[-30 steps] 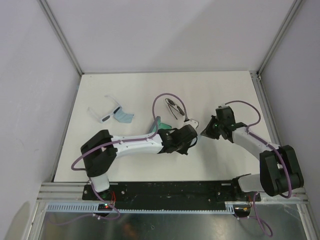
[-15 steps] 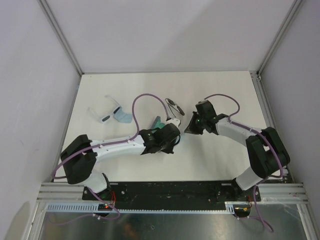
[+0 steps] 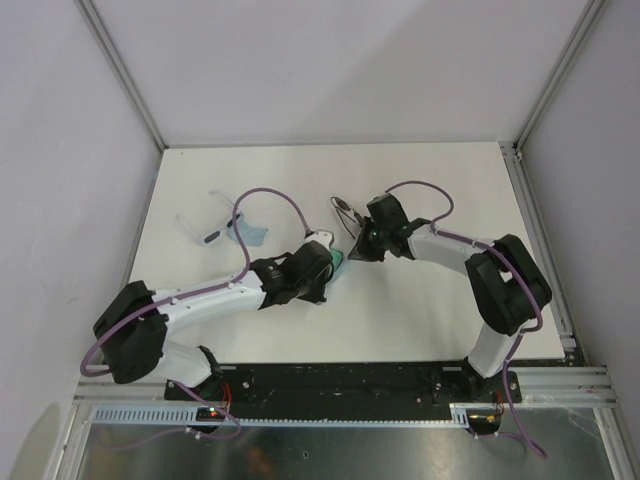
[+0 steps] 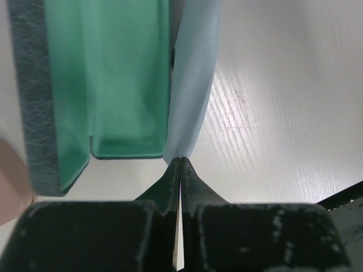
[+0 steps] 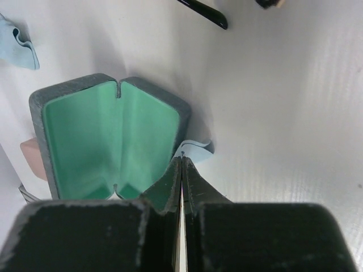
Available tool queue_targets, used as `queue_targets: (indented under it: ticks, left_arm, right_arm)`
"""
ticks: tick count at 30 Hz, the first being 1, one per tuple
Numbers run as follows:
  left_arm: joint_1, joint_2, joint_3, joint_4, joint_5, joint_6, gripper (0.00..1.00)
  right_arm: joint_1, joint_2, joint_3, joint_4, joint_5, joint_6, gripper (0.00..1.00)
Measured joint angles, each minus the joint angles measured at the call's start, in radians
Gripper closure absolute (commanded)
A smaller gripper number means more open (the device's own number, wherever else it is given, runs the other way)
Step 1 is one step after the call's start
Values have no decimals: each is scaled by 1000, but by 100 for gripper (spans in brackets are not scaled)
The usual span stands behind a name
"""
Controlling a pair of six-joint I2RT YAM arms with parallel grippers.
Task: Organize the sunglasses
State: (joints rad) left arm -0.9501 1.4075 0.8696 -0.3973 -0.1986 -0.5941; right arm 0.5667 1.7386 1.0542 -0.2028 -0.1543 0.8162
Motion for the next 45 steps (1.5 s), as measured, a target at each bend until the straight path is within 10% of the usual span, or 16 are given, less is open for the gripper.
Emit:
queue_targets:
  ticks: [45]
  left_arm:
    - [88,18,-101,51,-8,27,99]
  right_arm:
    - [69,208,239,-24,7,3,89]
